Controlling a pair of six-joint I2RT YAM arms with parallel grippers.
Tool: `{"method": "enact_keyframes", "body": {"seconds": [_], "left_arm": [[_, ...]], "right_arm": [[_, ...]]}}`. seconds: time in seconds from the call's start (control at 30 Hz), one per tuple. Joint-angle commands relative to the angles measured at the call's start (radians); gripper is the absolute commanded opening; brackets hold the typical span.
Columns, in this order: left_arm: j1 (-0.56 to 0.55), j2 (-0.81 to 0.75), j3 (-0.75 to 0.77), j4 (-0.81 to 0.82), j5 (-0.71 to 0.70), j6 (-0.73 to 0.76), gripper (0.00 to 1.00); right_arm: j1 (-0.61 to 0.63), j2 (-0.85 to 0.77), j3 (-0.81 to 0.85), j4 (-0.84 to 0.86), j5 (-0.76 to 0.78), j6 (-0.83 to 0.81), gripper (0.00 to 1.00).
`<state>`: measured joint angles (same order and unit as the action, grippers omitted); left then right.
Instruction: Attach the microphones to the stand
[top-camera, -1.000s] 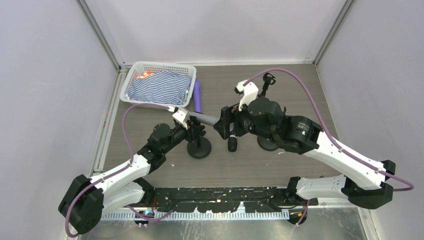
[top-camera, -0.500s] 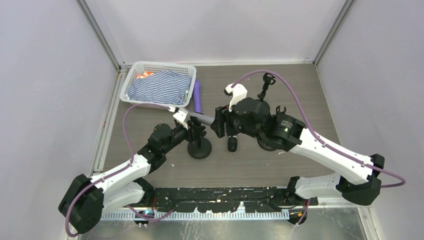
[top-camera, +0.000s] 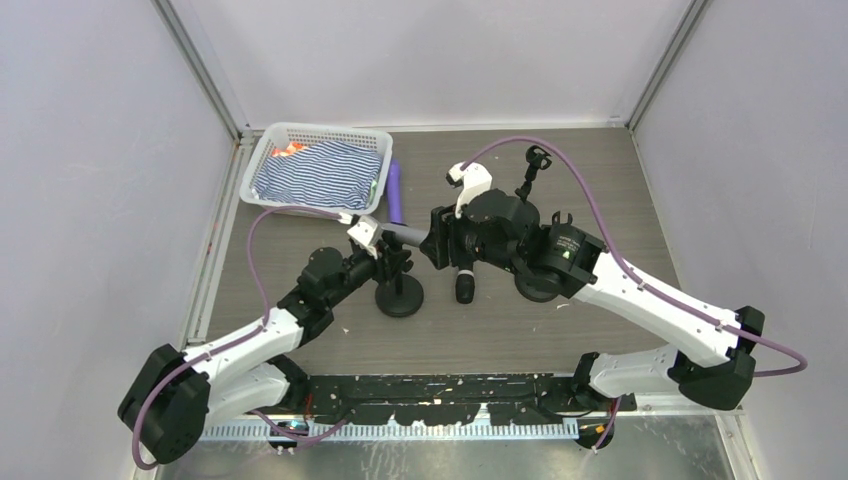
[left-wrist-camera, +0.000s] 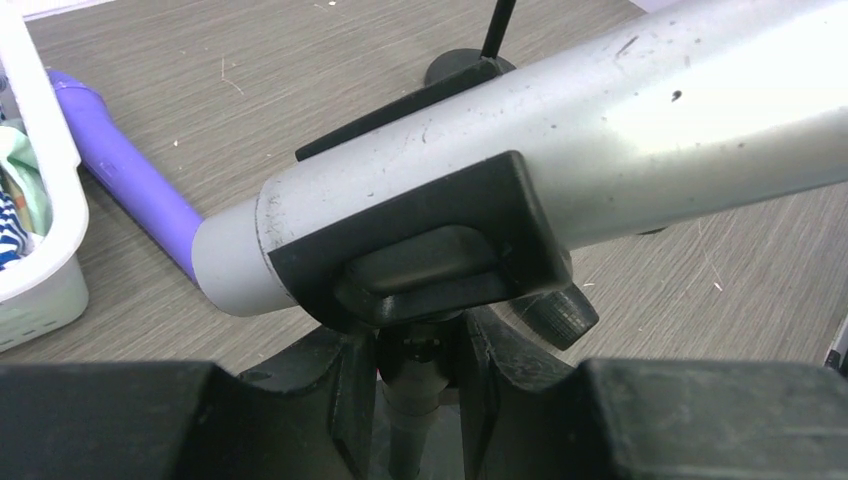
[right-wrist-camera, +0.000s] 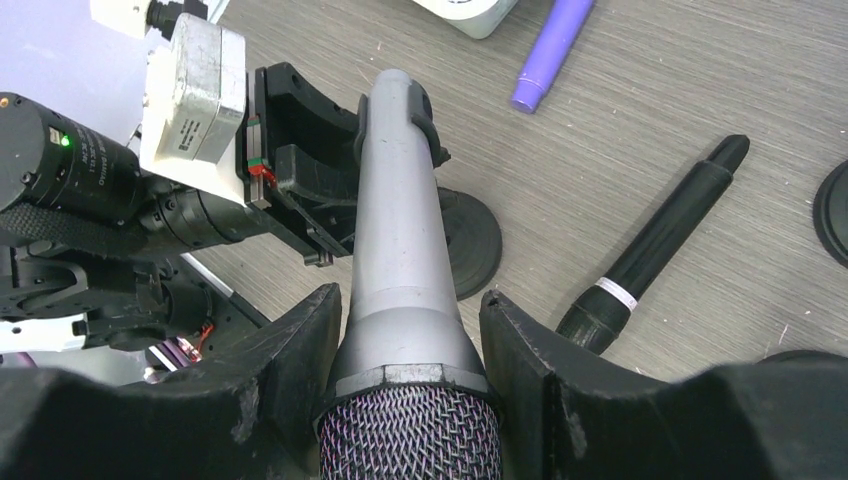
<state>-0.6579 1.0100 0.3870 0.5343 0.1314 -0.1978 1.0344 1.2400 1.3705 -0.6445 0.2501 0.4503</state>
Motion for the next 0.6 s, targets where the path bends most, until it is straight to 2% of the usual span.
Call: {"method": "enact_keyframes", "body": {"seconds": [0.0, 0.57], "left_arm": [[-0.052, 0.002, 0.016, 0.143, 0.074, 0.046, 0.0], [-0.124, 0.033, 0.02, 0.172, 0.067, 0.086, 0.0]], "right_arm": [[-0.034, 0.066, 0.004, 0.007, 0.007, -0.02, 0.01], [-0.082, 0.298, 0.08, -0.103, -0.176, -0.076, 0.01]]}}
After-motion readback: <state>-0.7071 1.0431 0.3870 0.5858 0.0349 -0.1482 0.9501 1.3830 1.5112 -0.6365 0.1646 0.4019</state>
